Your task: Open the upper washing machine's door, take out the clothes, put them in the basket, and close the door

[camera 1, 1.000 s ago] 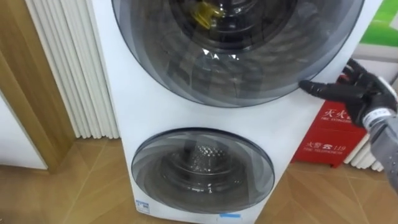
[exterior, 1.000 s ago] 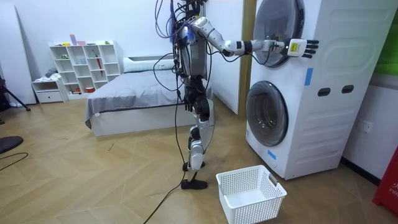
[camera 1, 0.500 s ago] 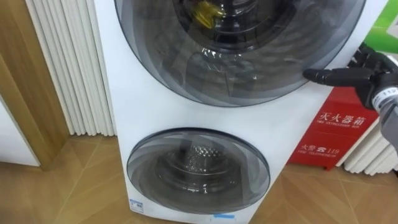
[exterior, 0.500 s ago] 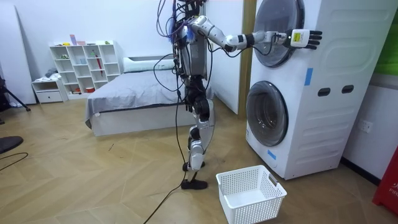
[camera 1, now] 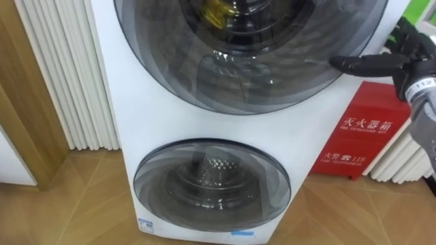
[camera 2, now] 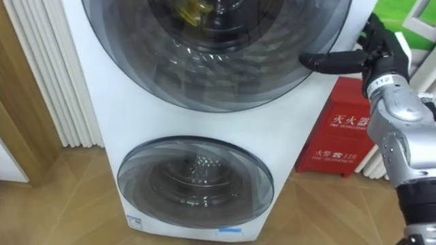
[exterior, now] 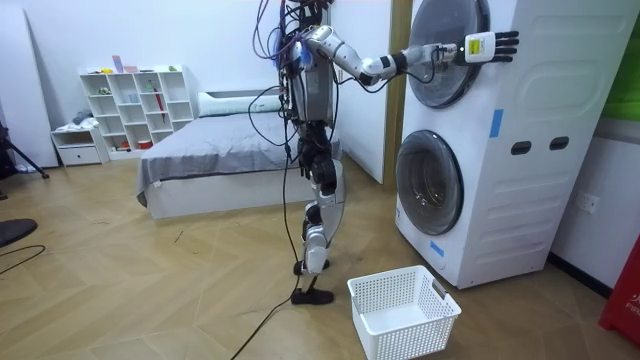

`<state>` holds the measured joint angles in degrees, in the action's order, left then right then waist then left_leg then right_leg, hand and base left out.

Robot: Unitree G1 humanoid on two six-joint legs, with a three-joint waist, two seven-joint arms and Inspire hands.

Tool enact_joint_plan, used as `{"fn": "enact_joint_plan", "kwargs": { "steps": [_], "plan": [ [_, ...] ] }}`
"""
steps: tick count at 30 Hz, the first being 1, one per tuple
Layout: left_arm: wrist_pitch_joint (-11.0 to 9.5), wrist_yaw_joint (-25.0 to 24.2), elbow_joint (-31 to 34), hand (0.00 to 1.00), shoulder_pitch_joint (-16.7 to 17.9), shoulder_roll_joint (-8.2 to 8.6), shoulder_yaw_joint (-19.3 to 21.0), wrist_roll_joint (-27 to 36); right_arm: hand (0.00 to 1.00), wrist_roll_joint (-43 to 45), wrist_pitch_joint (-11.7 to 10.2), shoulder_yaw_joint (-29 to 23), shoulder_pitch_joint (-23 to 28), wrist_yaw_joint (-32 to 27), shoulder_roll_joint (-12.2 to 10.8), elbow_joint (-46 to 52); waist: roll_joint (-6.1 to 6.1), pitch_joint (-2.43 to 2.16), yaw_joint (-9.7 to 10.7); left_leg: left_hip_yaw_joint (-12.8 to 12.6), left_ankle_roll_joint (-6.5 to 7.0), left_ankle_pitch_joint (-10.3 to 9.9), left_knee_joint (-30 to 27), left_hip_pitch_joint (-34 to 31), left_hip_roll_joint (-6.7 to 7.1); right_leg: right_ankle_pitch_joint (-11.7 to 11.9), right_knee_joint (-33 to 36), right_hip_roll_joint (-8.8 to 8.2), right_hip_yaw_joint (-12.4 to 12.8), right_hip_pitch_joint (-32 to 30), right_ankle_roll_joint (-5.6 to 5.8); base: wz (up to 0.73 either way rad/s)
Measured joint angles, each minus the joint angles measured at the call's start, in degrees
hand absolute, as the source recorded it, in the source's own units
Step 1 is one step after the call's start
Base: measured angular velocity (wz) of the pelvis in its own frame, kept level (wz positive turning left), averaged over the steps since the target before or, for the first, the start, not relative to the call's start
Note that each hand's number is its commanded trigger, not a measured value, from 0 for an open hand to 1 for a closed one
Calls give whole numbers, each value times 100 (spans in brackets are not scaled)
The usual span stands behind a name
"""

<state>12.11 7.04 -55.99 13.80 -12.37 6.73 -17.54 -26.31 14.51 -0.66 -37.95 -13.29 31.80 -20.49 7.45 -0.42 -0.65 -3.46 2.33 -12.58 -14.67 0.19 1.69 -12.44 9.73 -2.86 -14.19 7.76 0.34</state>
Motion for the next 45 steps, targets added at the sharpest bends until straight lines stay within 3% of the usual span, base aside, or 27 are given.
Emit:
{"fn": "enact_joint_plan", "kwargs": {
  "steps": [10,23,26,27,28,29,30,31,33,37,39,45],
  "plan": [
    [-5,1,-17,0,-58,-31,-145,116,0,269,-35,-67,1478,-225,-8,1977,-43,24,-84,49,0,1,205,288,-31,0,101,25,153,21,0,-9],
    [-80,1,68,0,-42,-46,-175,233,0,487,-100,-62,2064,-268,-19,2825,-49,27,-131,52,0,1,324,387,-107,1,291,71,156,-72,-1,-3],
    [-89,1,69,0,-29,-44,-264,227,0,597,-157,-61,2117,-209,-90,2848,-116,59,-128,261,-4,3,340,470,-229,-7,645,108,161,-233,4,-16],
    [-105,1,75,0,-52,-59,-250,214,0,654,-198,-62,2133,-195,-138,2879,-128,54,-157,473,-13,4,338,443,-251,-90,424,174,318,-314,23,-68],
    [-118,1,72,0,-48,-95,-218,192,0,670,-202,-61,2127,-174,-192,3014,-78,26,-313,631,-78,-35,310,376,-258,175,-231,238,585,-488,-176,-76],
    [-110,2,43,0,-16,-55,-188,167,0,669,-236,-47,2146,-153,-217,3047,-101,-17,-310,649,-163,-82,296,341,-333,339,-168,262,436,-450,-239,-47],
    [-93,2,40,0,54,-46,-185,170,0,670,-253,34,2155,-178,-285,3037,-134,16,-212,434,-324,-84,287,322,-407,452,-113,304,306,-397,-235,26],
    [-62,2,50,0,64,-38,-258,175,0,672,-251,80,2201,-227,-291,3021,-146,20,-56,-20,-376,-38,359,299,-423,451,-109,286,307,-298,-233,51],
    [-48,2,113,0,46,-47,-308,169,0,650,-250,81,2257,-205,-307,2999,-127,17,-44,-507,-216,136,509,252,-450,424,-92,265,361,-252,-191,35],
    [142,1,90,0,73,-23,-356,176,0,626,-252,65,2342,-8,-350,2953,-147,37,-121,-347,-201,157,506,406,-406,403,89,248,288,-282,-157,-2],
    [153,1,90,0,88,-24,-341,175,0,638,-256,58,2337,71,-350,2954,-124,22,-128,-395,-200,156,506,393,-382,389,73,221,287,-259,-134,0],
    [150,0,83,0,-39,-28,-357,233,0,631,-243,68,2335,343,-479,2978,-152,42,-128,-413,-165,173,462,296,-291,342,73,191,281,-279,-68,3]
  ]
}}
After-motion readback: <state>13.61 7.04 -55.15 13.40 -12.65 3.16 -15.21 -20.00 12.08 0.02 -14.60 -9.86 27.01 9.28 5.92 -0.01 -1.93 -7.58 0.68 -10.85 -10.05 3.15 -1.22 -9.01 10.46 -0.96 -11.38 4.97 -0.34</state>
